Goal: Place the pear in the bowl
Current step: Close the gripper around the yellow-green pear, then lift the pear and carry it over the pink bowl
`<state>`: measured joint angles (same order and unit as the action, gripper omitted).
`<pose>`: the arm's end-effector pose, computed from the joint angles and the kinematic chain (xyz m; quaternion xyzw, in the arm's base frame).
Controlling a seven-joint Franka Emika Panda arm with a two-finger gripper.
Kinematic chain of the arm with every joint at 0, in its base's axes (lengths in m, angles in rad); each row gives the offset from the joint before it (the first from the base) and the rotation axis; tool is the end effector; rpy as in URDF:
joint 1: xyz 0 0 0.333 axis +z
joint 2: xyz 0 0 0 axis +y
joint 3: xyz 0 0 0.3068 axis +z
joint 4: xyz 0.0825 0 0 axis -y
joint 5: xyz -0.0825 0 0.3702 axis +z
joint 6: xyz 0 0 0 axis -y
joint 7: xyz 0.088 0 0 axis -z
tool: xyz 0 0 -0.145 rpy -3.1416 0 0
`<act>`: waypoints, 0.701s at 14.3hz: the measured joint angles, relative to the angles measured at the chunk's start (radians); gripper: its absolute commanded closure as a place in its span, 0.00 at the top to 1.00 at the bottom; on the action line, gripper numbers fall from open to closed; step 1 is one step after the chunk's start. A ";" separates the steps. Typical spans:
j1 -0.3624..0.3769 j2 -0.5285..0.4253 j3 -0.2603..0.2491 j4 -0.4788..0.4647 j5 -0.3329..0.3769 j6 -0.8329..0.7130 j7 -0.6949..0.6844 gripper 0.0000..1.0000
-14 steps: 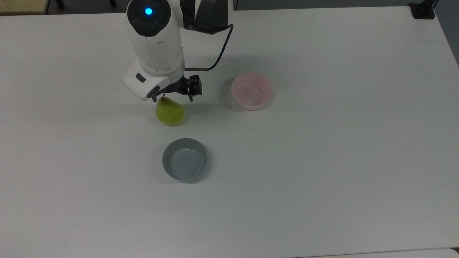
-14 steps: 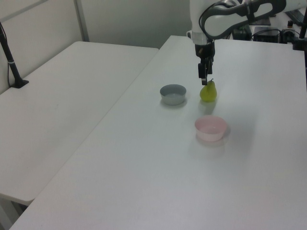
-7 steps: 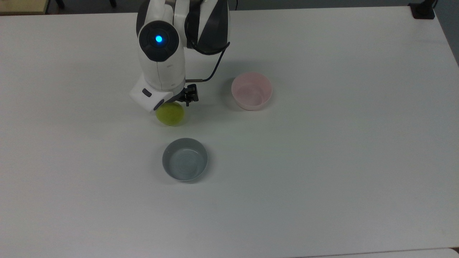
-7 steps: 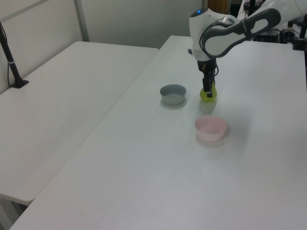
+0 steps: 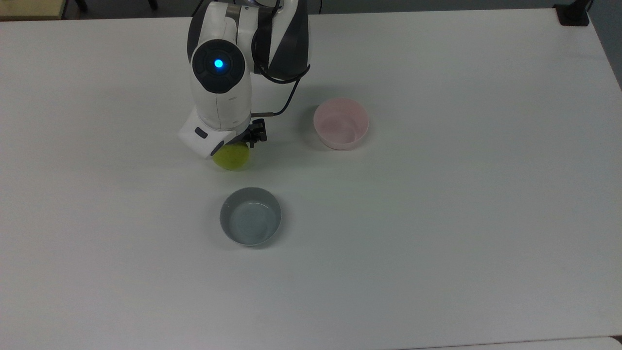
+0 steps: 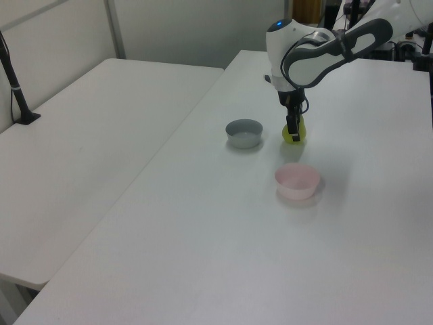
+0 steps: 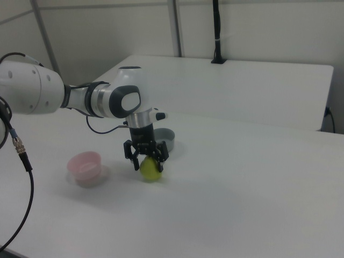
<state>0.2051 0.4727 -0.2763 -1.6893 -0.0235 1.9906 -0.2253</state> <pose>0.6284 -0.0350 0.2833 0.9901 0.0917 -0.0870 0.0613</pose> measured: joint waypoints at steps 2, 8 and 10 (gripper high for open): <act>0.000 0.003 0.000 -0.002 -0.001 0.010 -0.001 0.87; -0.002 0.003 0.000 -0.001 -0.002 0.022 -0.001 0.38; -0.003 0.003 0.000 -0.001 -0.002 0.022 -0.001 0.38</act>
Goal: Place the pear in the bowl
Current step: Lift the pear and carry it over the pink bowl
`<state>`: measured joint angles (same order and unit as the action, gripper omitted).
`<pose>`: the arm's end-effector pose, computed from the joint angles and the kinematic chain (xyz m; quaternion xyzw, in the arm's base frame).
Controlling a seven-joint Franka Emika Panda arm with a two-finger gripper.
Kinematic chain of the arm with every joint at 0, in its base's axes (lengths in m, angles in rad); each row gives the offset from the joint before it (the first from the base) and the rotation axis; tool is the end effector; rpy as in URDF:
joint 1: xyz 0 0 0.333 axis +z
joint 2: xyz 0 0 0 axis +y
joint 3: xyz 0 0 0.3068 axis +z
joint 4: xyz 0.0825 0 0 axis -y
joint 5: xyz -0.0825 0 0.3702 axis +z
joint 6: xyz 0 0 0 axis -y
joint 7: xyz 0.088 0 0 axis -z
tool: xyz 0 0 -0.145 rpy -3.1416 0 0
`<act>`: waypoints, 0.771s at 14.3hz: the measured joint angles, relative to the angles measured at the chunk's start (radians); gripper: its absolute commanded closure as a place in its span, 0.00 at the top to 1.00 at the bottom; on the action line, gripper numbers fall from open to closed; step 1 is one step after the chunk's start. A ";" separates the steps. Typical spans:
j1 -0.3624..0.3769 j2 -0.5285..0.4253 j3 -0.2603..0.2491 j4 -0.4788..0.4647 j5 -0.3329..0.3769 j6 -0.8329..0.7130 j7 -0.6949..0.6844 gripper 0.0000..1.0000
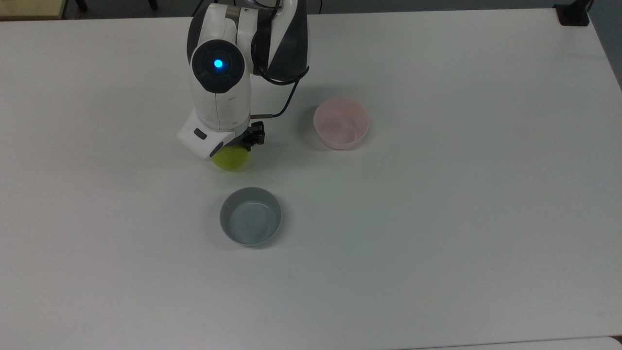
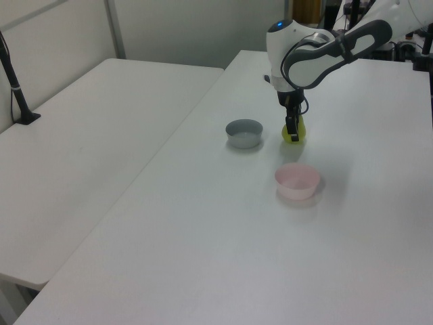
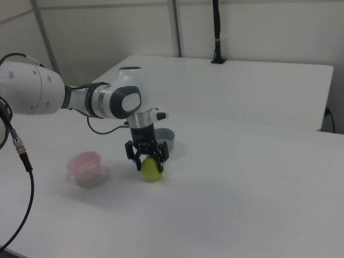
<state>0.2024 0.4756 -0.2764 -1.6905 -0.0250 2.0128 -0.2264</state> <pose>0.6313 -0.0369 0.2825 0.9906 0.0921 -0.0783 0.0633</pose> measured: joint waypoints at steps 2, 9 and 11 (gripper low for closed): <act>-0.001 -0.003 -0.001 0.003 0.000 0.001 0.000 0.38; -0.003 -0.140 -0.024 0.103 0.000 -0.089 0.004 0.38; -0.001 -0.167 -0.024 0.112 0.000 -0.112 0.004 0.38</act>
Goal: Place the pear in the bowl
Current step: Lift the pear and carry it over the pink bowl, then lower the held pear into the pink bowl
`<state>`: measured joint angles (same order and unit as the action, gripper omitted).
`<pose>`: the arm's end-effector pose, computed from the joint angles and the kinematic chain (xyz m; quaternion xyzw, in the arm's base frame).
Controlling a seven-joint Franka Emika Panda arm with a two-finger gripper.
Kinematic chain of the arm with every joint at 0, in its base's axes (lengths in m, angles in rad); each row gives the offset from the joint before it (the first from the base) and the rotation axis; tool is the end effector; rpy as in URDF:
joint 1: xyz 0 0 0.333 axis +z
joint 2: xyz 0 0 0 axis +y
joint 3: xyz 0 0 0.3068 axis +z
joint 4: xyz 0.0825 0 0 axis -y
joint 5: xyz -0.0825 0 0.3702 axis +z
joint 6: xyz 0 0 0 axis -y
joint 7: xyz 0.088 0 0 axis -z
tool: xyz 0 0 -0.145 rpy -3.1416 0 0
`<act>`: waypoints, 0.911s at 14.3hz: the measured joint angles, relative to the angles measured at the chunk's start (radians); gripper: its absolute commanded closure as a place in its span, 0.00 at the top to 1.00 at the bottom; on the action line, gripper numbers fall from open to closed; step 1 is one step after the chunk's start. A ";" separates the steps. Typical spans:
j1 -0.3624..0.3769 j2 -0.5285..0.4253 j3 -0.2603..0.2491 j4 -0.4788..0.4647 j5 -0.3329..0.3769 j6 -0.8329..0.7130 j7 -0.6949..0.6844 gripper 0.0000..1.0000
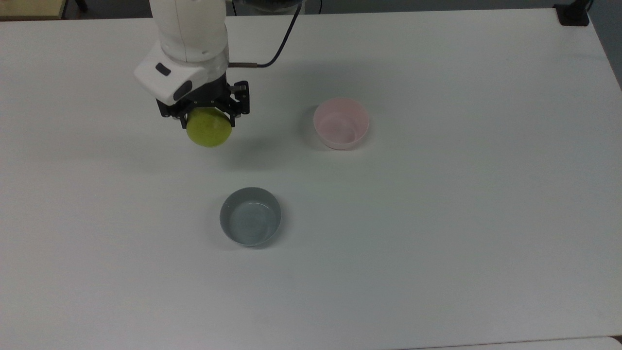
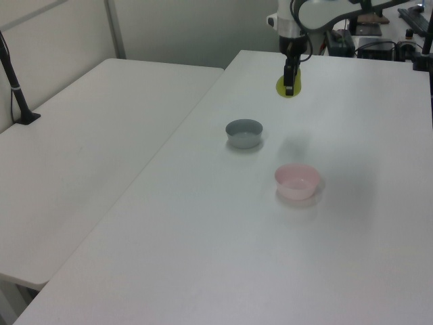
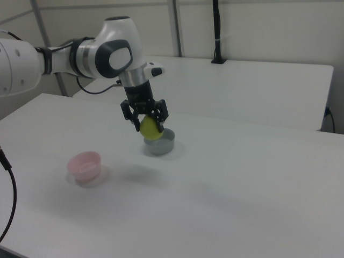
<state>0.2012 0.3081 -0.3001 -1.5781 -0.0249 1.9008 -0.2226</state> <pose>0.6363 -0.0487 0.4284 0.9956 0.0728 0.0047 0.0581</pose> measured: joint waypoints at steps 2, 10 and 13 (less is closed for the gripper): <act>0.007 -0.005 0.002 -0.001 0.000 -0.012 0.008 0.38; 0.267 -0.020 0.044 0.000 0.001 -0.094 0.229 0.39; 0.294 -0.028 0.099 -0.005 0.000 -0.151 0.268 0.39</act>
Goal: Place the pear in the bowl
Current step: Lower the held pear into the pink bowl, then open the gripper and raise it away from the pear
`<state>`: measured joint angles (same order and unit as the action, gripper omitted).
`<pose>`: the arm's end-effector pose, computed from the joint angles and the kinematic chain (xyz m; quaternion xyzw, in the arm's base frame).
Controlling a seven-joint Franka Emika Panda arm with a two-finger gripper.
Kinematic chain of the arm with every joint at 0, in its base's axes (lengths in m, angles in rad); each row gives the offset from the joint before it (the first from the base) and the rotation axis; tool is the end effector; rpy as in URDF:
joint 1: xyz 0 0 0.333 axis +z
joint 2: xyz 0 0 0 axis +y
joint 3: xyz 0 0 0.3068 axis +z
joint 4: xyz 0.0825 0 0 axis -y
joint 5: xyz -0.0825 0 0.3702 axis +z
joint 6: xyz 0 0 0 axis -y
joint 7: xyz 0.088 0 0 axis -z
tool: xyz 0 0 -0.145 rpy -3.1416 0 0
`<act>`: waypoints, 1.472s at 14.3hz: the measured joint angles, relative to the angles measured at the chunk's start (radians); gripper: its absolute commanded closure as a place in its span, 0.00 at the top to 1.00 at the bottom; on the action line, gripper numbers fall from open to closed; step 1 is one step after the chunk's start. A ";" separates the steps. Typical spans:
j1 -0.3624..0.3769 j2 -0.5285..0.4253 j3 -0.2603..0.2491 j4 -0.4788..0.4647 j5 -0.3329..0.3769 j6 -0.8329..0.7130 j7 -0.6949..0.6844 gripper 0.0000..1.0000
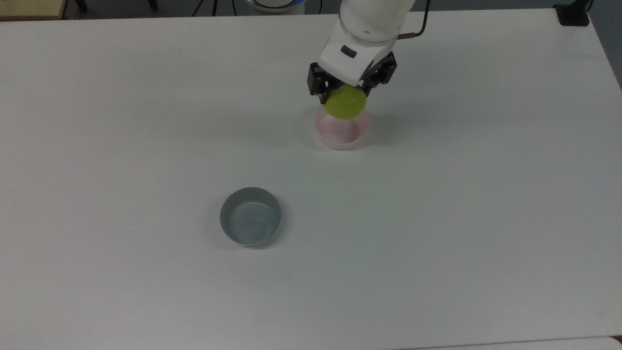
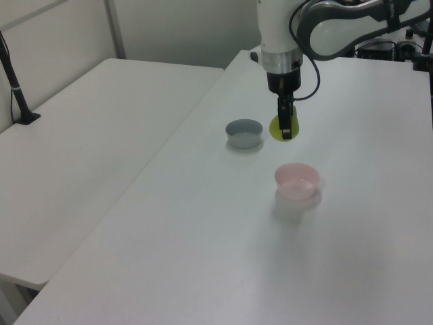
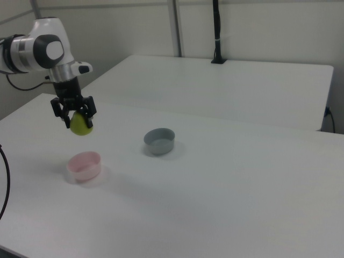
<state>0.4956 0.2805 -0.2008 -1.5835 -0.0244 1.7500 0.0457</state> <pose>0.5845 0.1845 0.4262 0.9894 0.1290 -0.0467 0.0483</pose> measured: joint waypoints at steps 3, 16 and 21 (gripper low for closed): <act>0.006 0.001 0.024 -0.020 -0.006 -0.001 0.003 0.40; 0.000 0.127 0.063 -0.126 -0.060 0.114 0.026 0.45; -0.009 0.129 0.063 -0.144 -0.060 0.137 0.026 0.85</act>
<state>0.4868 0.4090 -0.1383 -1.7280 -0.0842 1.8868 0.0716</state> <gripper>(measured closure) 0.159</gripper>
